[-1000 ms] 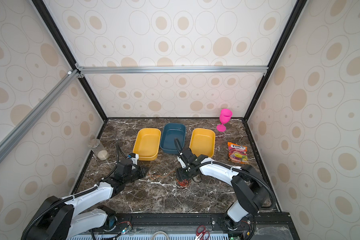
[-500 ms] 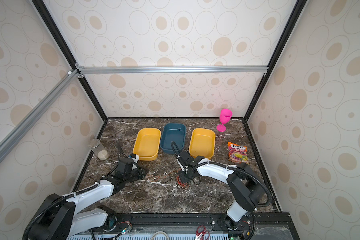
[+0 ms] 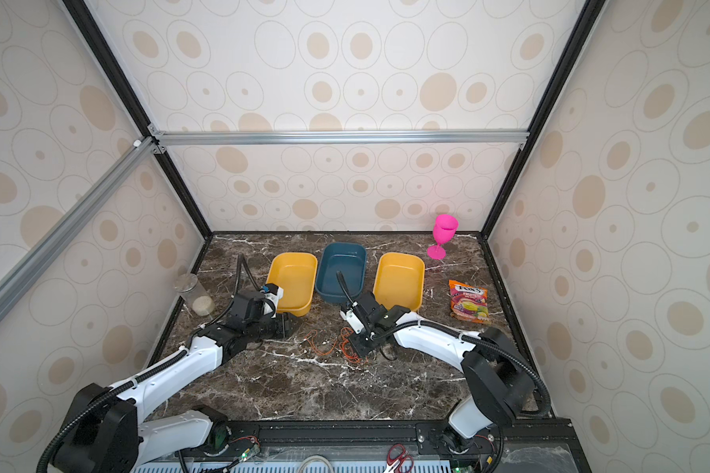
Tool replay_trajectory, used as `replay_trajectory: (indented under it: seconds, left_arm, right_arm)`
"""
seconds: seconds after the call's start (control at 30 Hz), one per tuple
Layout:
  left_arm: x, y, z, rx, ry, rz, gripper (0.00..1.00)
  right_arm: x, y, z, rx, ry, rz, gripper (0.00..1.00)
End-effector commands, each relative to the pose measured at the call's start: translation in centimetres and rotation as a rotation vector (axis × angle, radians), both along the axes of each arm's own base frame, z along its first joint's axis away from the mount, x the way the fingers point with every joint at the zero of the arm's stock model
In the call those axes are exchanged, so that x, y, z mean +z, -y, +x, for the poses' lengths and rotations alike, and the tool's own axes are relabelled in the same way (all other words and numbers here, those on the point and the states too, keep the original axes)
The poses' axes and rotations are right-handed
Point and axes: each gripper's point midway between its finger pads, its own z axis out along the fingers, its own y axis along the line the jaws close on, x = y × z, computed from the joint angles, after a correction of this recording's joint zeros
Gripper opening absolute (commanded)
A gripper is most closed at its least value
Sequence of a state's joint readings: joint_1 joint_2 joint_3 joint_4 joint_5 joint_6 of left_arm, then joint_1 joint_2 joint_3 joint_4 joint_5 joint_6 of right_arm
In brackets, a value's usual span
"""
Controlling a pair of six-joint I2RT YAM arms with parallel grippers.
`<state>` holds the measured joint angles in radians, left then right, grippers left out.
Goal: Untangle the cables
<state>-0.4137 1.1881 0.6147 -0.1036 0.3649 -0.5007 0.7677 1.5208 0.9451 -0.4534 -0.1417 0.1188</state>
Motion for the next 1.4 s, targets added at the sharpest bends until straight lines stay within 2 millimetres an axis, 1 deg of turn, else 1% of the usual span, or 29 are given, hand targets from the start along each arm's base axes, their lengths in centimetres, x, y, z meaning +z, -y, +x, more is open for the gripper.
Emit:
replay_trajectory:
  seconds: [0.0,0.1,0.17,0.33,0.5,0.57,0.7,0.77,0.97,1.17,1.37]
  left_arm:
    - [2.2,3.4,-0.3,-0.171,0.091,-0.069,0.48]
    - [2.3,5.8,-1.2,-0.268,0.116,-0.096,0.47]
    - [2.3,6.7,-1.4,-0.305,0.130,-0.116,0.47]
    - [1.7,7.6,-1.9,-0.336,0.166,-0.166,0.46]
    - [1.5,7.8,-2.5,-0.323,0.205,-0.259,0.46]
    - [1.1,7.7,-2.6,-0.314,0.210,-0.272,0.46]
    - [-0.5,7.5,-2.8,-0.295,0.190,-0.252,0.45]
    - [-1.0,7.6,-2.7,-0.287,0.191,-0.233,0.45]
    - [-0.7,8.2,-2.0,-0.269,0.251,-0.234,0.45]
    - [-1.8,8.6,-1.4,-0.265,0.264,-0.230,0.45]
    - [-2.0,9.4,-0.6,-0.255,0.277,-0.281,0.43]
  right_arm:
    - [2.7,-1.1,0.3,0.059,0.066,0.068,0.00]
    - [3.8,-1.4,0.4,0.063,0.087,0.105,0.00]
    - [4.7,-1.7,0.4,0.070,0.081,0.143,0.00]
    - [6.7,-2.2,0.5,0.067,0.067,0.263,0.00]
    - [7.7,-2.3,0.5,0.055,0.025,0.351,0.00]
    - [7.9,-2.3,0.6,0.045,0.011,0.384,0.00]
    - [8.0,-2.3,0.9,0.014,-0.019,0.438,0.00]
    - [7.8,-2.2,0.9,0.003,-0.033,0.453,0.00]
    - [7.5,-2.4,0.8,-0.009,-0.064,0.487,0.00]
    - [7.8,-2.4,0.8,-0.018,-0.073,0.514,0.00]
    - [8.0,-2.5,0.6,-0.022,-0.085,0.539,0.00]
